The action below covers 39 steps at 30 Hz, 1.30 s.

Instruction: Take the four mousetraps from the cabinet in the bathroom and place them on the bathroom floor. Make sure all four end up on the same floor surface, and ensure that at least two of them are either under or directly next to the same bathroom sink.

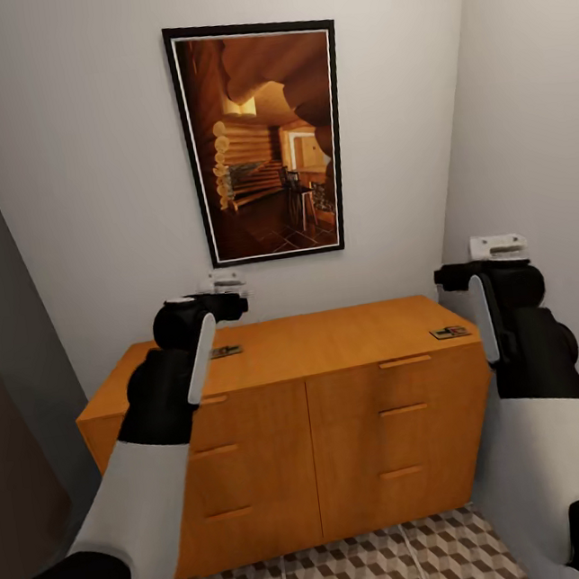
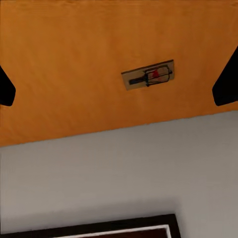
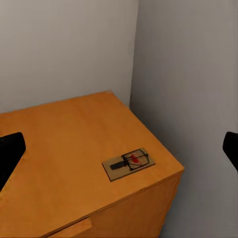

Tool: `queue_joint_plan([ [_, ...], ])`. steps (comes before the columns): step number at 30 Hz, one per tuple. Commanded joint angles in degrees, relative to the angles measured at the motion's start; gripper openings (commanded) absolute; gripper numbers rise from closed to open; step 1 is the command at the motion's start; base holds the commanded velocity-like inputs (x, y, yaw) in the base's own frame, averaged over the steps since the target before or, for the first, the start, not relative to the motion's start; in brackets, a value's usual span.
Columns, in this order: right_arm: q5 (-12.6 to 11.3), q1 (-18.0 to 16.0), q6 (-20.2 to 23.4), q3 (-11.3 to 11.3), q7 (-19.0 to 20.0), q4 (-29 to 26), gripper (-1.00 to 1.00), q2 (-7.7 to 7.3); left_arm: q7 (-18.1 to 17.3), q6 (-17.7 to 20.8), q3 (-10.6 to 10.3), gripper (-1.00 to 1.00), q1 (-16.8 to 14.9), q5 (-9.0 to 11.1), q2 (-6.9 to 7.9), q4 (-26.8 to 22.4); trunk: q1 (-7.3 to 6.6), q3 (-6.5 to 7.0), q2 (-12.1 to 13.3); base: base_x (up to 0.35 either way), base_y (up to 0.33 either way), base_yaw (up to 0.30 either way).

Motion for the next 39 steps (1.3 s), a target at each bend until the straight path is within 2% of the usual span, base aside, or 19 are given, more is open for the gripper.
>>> queue_joint_plan([
  [1,0.58,-1.2,0.33,0.27,0.24,0.98,1.0,0.06,-0.13,0.81,0.36,1.0,-0.35,0.09,0.2,1.06,0.0,-0.07,-0.04,0.0,0.0,0.0],
  [4,0.6,-3.4,0.33,0.65,0.05,3.41,1.0,0.36,-0.74,1.66,0.97,1.0,-0.94,0.11,0.55,2.91,0.0,-0.07,-0.04,0.0,0.0,0.0],
  [10,0.72,-8.84,0.33,1.15,-0.62,12.13,1.0,2.8,-1.84,2.86,1.85,1.0,-1.89,0.32,1.73,5.41,0.0,-0.07,-0.04,0.0,0.0,0.0],
  [15,0.9,-10.74,0.33,1.3,-1.01,16.18,1.0,3.87,-2.16,3.12,2.07,1.0,-2.09,1.1,2.66,5.39,0.0,-0.07,-0.04,0.0,0.0,0.0],
  [24,0.9,-11.91,0.33,1.48,-1.41,19.05,1.0,4.66,-2.36,3.12,2.34,1.0,-2.21,3.24,3.38,3.2,0.0,-0.07,-0.04,0.075,0.0,0.0],
  [39,0.8,-12.06,0.33,1.73,-1.39,19.63,1.0,4.82,-2.39,3.12,2.47,1.0,-2.23,3.81,3.5,3.0,0.0,-0.07,-0.04,0.277,0.0,0.0],
])
